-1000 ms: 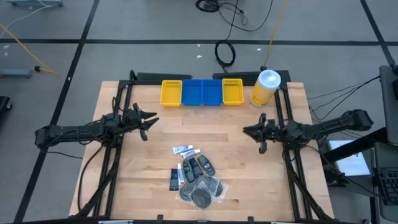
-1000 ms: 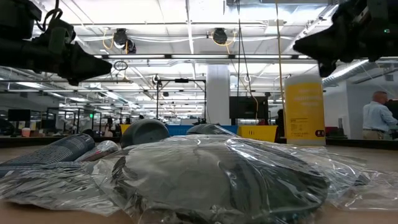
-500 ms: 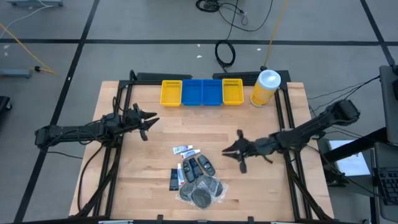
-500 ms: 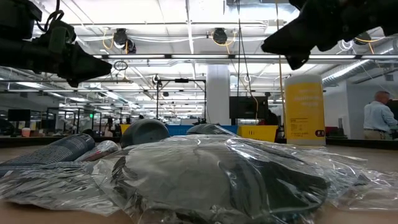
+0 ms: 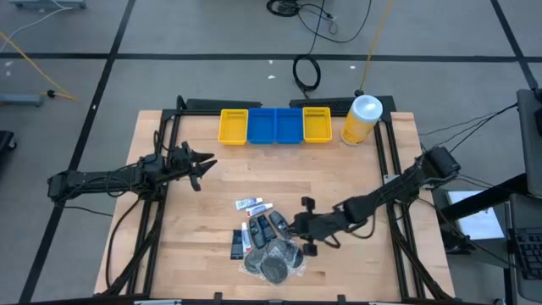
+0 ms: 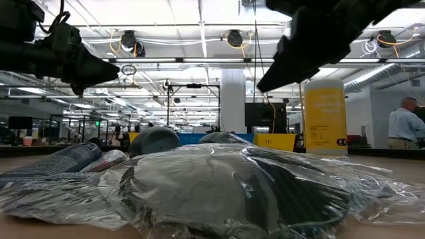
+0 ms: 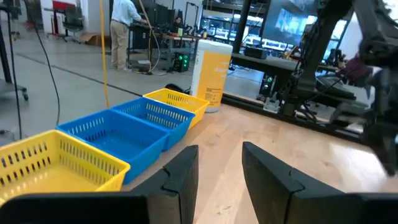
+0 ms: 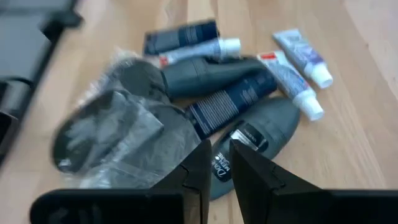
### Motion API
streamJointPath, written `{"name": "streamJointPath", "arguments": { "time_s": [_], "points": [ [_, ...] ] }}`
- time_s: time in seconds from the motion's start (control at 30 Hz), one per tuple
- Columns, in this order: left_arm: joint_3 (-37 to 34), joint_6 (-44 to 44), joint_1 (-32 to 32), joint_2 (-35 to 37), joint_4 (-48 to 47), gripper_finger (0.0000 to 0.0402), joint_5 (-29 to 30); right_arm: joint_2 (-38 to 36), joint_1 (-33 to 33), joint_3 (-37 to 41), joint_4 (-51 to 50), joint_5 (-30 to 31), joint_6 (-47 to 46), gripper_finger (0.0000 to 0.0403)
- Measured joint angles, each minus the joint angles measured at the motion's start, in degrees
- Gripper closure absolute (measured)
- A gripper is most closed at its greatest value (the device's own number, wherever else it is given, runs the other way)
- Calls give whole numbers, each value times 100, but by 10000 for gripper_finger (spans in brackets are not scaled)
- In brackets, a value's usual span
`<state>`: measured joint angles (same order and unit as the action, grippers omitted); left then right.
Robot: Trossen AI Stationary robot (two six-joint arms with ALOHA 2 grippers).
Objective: Pick & Place Travel size toiletries
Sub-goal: Put the black deodorant into the right blue bin
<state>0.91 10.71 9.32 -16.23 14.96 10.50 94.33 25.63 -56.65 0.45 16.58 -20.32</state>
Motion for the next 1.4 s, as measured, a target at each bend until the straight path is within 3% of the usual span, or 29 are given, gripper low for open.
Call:
{"name": "streamJointPath", "arguments": {
  "time_s": [0.2, 0.43, 0.6, 1.4],
  "points": [
    [0, 169, 2, 0, 12, 277, 0, 509, -28, -791, -934, 194, 2, 287],
    [0, 211, -2, 0, 23, 277, 2, 682, -209, -864, -1059, 210, -541, 183],
    [0, 206, -2, 0, 24, 277, 2, 685, -243, -862, -1044, 122, -621, 137],
    [0, 187, -2, 0, 208, 277, 5, 1009, -587, -865, -812, 97, -703, 128]
  ]
}}
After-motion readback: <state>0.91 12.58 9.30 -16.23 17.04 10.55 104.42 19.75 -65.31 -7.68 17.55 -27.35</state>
